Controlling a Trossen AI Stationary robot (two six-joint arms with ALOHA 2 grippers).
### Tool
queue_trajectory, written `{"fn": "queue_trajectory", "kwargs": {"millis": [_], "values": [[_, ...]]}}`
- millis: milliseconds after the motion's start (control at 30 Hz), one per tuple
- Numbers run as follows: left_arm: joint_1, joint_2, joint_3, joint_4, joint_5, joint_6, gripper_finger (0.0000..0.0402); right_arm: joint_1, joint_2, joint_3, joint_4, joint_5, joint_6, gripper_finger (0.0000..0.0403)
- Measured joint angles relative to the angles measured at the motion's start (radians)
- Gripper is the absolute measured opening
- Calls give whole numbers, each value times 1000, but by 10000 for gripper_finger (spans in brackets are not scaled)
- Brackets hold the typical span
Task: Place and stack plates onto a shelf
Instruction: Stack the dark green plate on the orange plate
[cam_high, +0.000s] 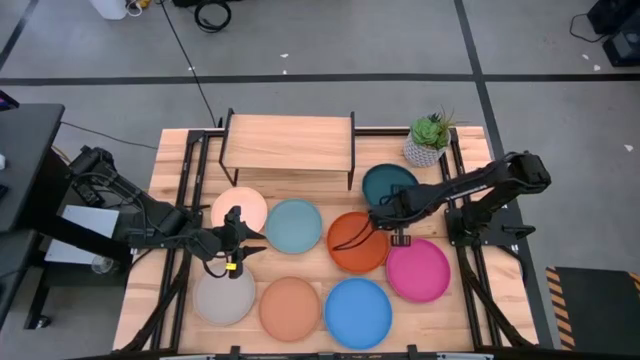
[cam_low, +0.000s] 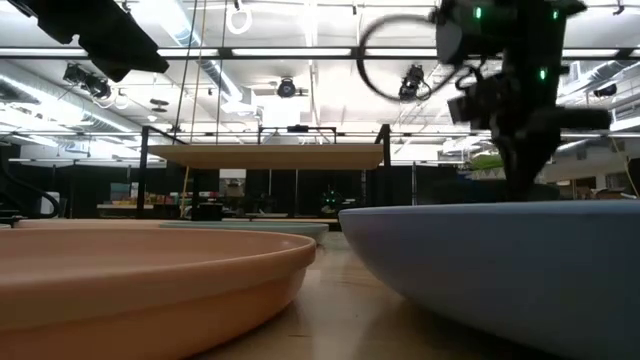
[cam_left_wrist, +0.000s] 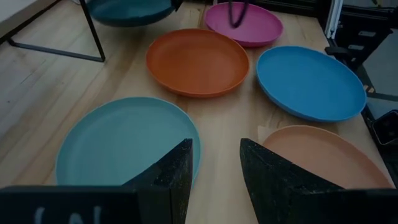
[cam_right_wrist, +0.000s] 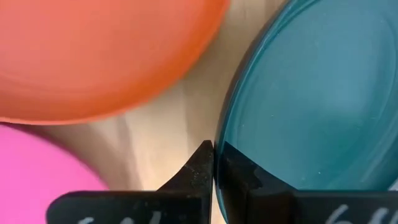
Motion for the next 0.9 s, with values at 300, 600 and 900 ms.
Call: {"fn": "queue_trajectory", "kwargs": {"millis": [300,600,900], "values": [[0,0,0,0,7,-11,141,130,0,184,-91,-10,101,22],[1,-54,21,-1,-11,-21,141,257,13,243,71,-62,91,21],[1,-184,22,-62,-76,0,141,317,266,404,-37,-62,89,21]]}}
